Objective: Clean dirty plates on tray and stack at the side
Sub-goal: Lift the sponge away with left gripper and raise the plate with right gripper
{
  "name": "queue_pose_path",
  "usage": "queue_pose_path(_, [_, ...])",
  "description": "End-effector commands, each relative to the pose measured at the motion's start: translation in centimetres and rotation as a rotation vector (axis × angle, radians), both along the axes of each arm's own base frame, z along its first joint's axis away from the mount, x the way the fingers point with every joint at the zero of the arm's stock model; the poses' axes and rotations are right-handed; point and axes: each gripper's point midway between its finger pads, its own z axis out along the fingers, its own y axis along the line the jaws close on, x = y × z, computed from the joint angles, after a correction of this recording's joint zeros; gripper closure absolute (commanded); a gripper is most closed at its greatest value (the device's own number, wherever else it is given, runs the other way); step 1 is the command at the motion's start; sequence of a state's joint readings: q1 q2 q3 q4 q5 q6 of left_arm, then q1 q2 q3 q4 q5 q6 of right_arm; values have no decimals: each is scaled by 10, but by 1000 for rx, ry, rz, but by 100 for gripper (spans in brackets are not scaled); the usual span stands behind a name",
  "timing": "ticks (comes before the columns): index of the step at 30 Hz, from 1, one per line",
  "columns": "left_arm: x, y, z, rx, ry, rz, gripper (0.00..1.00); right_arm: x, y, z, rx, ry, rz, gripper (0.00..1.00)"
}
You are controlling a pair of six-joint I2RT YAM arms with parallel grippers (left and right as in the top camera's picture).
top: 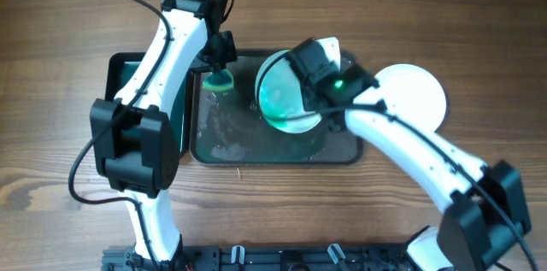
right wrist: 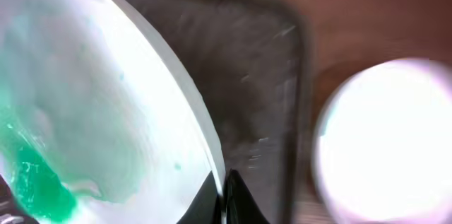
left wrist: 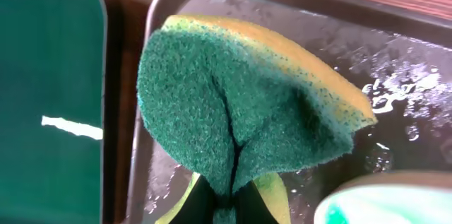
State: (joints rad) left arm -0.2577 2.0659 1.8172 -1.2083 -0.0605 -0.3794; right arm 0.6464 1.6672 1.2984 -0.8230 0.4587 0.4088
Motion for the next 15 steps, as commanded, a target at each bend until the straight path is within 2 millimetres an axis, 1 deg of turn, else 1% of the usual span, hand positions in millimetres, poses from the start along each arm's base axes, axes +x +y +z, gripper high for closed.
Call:
queue_pose_path(1, [3,-8,2,-17,-10,-25,96,4,-23,57,-248,-255,-54,96])
queue_pose_path(2, [2,-9,2,-19,-9,-25,96,2,-22,68,-281,-301,-55,96])
queue_pose_path(6, [2,-9,2,-20,-8,-25,96,-6,-21,101,-406,-436,-58,96])
queue_pose_path(10, [2,-9,2,-20,-8,-25,96,-13,-19,126,-539,-532,-50,96])
queue_pose_path(13, [2,-9,2,-20,-8,-25,96,-20,-19,146,-623,-620,-83,96])
queue_pose_path(15, [2,-9,2,-20,-8,-25,96,-24,-17,154,-646,-659,-95,96])
